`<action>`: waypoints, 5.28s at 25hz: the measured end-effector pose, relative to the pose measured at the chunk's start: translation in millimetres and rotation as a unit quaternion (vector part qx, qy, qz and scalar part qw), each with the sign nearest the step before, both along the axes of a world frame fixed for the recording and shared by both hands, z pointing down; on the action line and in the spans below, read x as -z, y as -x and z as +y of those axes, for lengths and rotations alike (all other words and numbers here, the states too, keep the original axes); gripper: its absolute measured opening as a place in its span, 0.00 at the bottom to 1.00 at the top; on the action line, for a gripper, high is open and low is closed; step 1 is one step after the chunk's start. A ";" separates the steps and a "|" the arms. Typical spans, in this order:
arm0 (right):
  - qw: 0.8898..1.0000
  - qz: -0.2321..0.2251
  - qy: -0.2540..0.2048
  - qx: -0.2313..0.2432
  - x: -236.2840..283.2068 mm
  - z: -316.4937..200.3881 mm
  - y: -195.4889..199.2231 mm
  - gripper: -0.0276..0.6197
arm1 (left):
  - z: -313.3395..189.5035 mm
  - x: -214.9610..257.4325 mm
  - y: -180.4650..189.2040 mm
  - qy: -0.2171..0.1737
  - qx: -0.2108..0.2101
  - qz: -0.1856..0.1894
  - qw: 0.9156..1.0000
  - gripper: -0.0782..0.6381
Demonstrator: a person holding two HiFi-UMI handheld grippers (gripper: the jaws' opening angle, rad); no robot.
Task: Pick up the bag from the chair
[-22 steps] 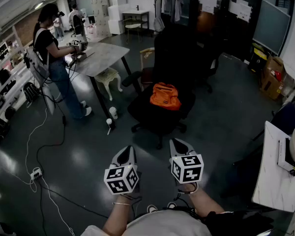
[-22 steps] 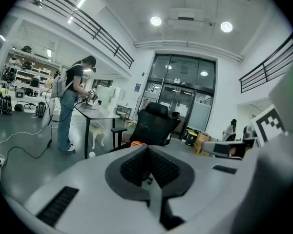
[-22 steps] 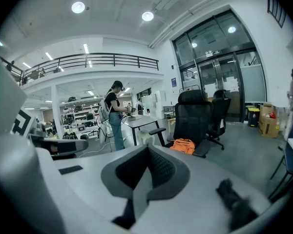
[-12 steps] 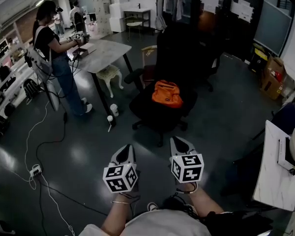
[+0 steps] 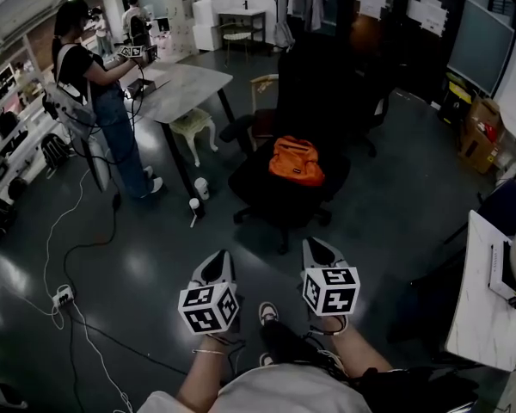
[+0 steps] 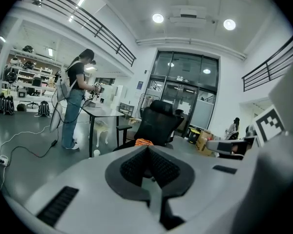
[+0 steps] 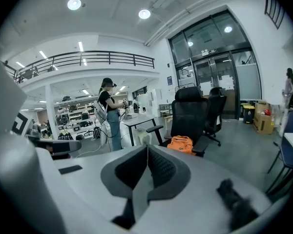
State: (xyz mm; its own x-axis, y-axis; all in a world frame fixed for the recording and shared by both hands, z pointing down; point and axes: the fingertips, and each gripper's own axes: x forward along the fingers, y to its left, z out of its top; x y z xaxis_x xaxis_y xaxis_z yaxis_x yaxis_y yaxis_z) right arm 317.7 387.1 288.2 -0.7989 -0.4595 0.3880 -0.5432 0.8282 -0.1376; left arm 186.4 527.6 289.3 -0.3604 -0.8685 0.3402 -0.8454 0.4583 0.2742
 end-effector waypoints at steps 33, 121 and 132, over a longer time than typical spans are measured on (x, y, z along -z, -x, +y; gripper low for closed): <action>0.998 0.011 0.051 -0.045 -35.8 -203.7 150.4 0.09 | -189.2 -11.5 173.7 0.029 -0.016 -0.010 0.999 0.13; 0.929 0.082 0.112 -0.342 -128.8 -513.2 270.7 0.09 | -618.0 -121.7 381.8 0.127 -0.302 0.026 0.945 0.13; 0.933 0.085 0.143 -0.320 -163.3 -537.7 275.6 0.09 | -641.9 -158.1 375.0 0.151 -0.297 0.034 0.942 0.13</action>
